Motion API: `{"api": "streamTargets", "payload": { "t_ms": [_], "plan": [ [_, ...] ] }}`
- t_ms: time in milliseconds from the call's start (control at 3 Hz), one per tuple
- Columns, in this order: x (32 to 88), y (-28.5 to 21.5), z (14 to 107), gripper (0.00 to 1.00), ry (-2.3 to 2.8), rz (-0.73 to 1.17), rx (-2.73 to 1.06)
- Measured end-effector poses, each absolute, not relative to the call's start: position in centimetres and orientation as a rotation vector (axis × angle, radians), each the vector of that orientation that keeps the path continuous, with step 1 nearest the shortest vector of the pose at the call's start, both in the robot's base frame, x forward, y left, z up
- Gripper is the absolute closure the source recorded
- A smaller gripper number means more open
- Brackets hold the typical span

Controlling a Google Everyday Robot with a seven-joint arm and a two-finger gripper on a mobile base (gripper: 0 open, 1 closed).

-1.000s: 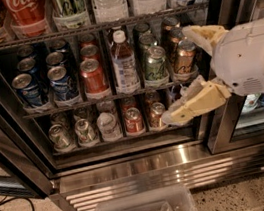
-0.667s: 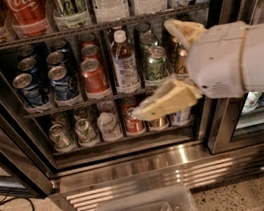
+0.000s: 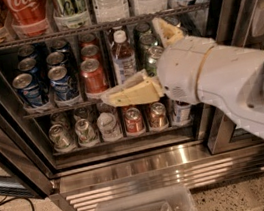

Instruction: Pick water bottle from top shelf of fridge

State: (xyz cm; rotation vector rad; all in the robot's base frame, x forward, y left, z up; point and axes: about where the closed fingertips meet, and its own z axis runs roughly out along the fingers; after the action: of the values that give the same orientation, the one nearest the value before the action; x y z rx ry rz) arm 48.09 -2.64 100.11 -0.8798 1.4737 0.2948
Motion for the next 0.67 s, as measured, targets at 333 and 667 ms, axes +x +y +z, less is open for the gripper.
{"api": "streamTargets", "payload": {
  "t_ms": [333, 667],
  "plan": [
    [49.9, -4.9, 100.1, 0.0, 1.47, 0.269, -0.701],
    [50.9, -8.2, 100.8, 0.0, 1.455, 0.197, -0.573]
  ]
}}
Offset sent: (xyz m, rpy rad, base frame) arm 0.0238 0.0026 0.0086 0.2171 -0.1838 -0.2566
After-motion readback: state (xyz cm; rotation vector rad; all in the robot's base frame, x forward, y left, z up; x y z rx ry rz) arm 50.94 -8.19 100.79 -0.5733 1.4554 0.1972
